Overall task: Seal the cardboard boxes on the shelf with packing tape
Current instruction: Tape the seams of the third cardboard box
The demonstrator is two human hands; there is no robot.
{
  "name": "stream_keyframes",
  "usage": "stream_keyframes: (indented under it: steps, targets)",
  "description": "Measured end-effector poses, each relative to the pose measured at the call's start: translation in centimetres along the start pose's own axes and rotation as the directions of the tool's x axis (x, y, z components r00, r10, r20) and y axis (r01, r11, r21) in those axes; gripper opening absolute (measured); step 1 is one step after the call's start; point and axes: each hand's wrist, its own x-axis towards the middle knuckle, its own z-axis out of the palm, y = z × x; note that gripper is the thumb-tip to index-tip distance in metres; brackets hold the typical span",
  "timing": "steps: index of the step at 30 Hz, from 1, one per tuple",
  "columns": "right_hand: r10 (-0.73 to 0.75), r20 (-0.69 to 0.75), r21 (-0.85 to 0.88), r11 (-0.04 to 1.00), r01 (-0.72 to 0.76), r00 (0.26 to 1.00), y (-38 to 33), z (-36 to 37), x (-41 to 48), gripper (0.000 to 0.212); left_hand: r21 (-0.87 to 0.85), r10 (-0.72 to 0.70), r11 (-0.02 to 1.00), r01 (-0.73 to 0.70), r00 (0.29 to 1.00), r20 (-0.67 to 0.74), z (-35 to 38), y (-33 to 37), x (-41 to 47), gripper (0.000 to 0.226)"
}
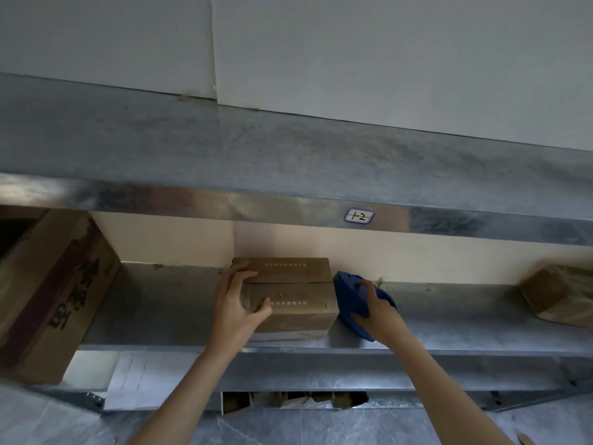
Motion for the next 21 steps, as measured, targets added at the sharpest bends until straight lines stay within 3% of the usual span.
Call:
stream_keyframes:
  steps: [5, 10, 14, 17, 21]
  targets:
    - [-0.013, 0.114, -0.002, 1.0, 0.014, 0.993, 0.4, -1.2, 0.3, 0.068, 0.014, -0.005, 1.0, 0.005, 1.0, 0.016, 0.0, -0.5, 0.0, 0.048]
    - [-0.021, 0.154, 0.126, 0.992, 0.002, 0.988, 1.1, -1.6, 1.5, 0.073, 0.024, -0.014, 1.0, 0.013, 0.999, 0.045, -0.2, -0.4, 0.2, 0.051]
    - [-0.035, 0.137, 0.119, 0.993, 0.019, 0.99, 0.9, -1.4, 1.3, 0.083, 0.008, -0.032, 0.999, 0.031, 0.996, 0.083, -0.6, -0.5, 0.4, 0.051]
    - [-0.047, 0.118, 0.125, 0.992, 0.032, 0.992, 0.7, -1.7, 0.5, 0.078, -0.012, -0.051, 0.999, 0.053, 0.993, 0.104, -0.8, -0.5, 0.6, 0.054]
    - [-0.081, -0.05, 0.164, 0.982, 0.088, 0.995, 0.2, -3.2, -1.5, 0.071, -0.028, -0.054, 0.998, 0.06, 0.985, 0.162, -1.2, -0.6, 0.6, 0.051]
